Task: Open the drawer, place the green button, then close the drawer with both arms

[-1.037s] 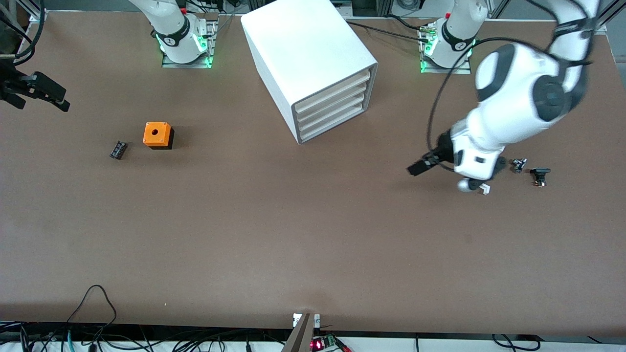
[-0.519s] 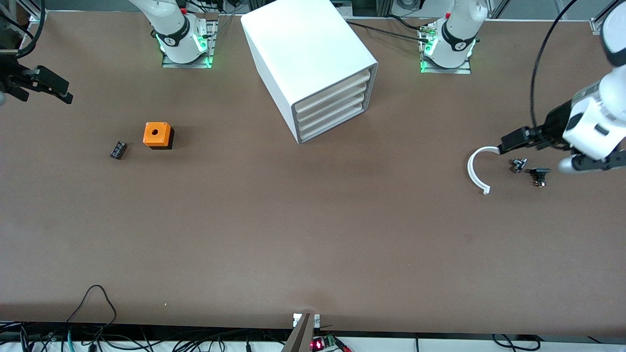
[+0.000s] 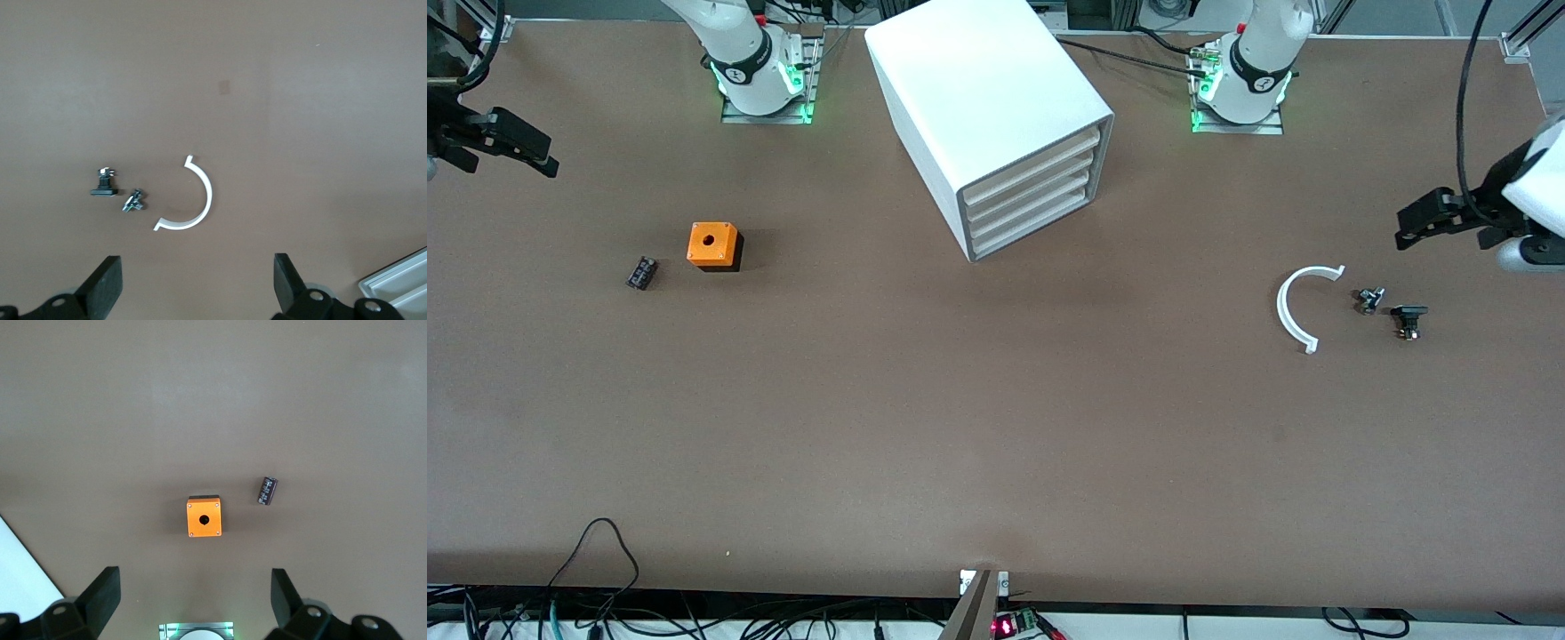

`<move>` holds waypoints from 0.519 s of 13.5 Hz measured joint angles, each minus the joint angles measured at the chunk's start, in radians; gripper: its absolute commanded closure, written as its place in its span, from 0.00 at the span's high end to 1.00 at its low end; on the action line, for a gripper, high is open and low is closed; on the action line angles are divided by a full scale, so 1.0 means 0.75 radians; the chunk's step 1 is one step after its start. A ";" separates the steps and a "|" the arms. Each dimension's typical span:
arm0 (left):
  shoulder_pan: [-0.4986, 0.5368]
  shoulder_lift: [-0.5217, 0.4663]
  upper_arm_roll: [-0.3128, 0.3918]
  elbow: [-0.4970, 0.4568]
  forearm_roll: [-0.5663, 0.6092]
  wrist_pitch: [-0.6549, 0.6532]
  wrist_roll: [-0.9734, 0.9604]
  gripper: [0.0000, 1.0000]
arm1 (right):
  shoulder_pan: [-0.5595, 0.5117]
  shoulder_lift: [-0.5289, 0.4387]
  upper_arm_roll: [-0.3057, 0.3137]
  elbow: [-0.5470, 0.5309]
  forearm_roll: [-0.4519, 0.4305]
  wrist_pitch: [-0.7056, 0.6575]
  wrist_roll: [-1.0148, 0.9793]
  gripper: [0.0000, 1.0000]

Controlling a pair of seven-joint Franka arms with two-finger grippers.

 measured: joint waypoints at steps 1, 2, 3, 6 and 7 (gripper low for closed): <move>0.019 0.000 0.003 -0.009 0.000 0.002 0.019 1.00 | 0.000 -0.001 0.000 -0.004 0.000 0.002 0.000 1.00; 0.034 0.000 0.003 -0.016 0.000 0.005 0.026 1.00 | 0.000 -0.005 0.000 -0.013 0.000 0.008 0.000 1.00; 0.043 0.000 0.003 -0.022 -0.001 0.008 0.027 1.00 | 0.000 -0.018 0.000 -0.033 0.000 0.019 0.000 1.00; 0.048 -0.001 0.003 -0.028 -0.002 0.009 0.027 1.00 | 0.000 -0.101 0.000 -0.140 0.000 0.078 0.000 1.00; 0.048 -0.002 0.002 -0.028 -0.002 0.009 0.027 1.00 | 0.000 -0.125 0.000 -0.167 0.000 0.086 0.000 1.00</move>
